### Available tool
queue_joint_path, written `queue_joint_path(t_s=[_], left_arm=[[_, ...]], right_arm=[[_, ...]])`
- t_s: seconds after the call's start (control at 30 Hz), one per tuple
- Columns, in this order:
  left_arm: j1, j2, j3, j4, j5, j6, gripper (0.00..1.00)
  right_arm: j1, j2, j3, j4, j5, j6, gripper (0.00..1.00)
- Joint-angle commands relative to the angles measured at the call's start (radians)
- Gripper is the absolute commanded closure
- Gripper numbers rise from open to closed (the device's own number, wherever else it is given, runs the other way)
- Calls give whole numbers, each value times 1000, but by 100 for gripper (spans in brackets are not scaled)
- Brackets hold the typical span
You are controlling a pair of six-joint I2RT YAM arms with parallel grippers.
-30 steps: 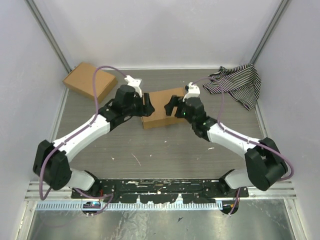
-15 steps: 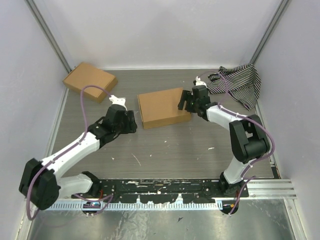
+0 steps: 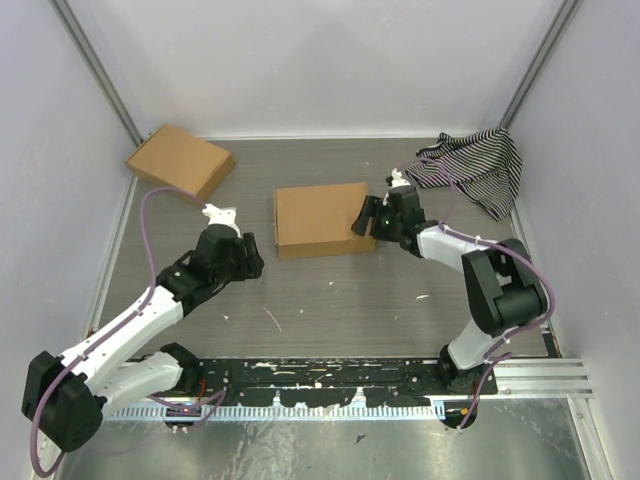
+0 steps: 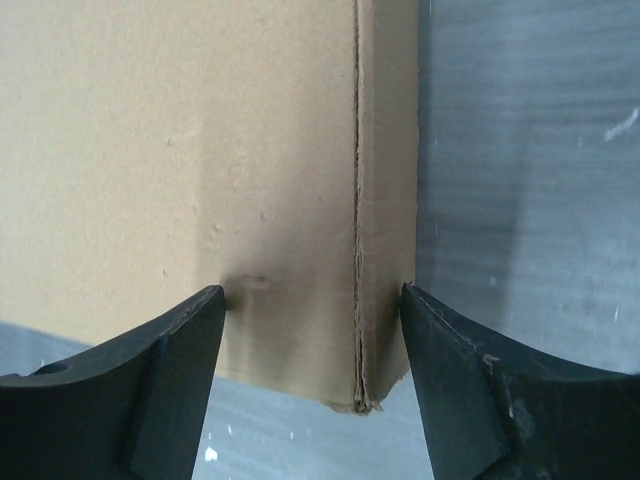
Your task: Fold the paper box
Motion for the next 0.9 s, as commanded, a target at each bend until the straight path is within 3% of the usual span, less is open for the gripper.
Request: queue_joint_path(t_s=[0.0,0.27,0.3,0.37,0.4,0.43,0.47,0.87], left_arm=[[2,-52,-16,-19,0,-13,35],[2,-135,-23,-64,-4,-15,35],[2,-150,-24,-72,-6,-16,34],[2,-177,-31,-87,-19,-33,31],[2,-192,-36,-96,-33,-45,23],[2,-207,-44,-106,-44,-58,7],[2,-220,-52,-110,-59,-64,1],[2,-275,-73,-149,-79,-55,2]], right_arm=[[6,-154,-82,20,-34,17,25],[7,-418,-142,-112,50,-30,20],[7,-454,-144,-138,60,-39,18],[7,-530,-155,-193,104,-50,1],[7,-571,-165,-220,134,-50,0],[8,-607,-176,-243,165,-47,0],[8,-645,-184,-265,198,-42,0],[7,-792,-201,-391,287,-57,0]])
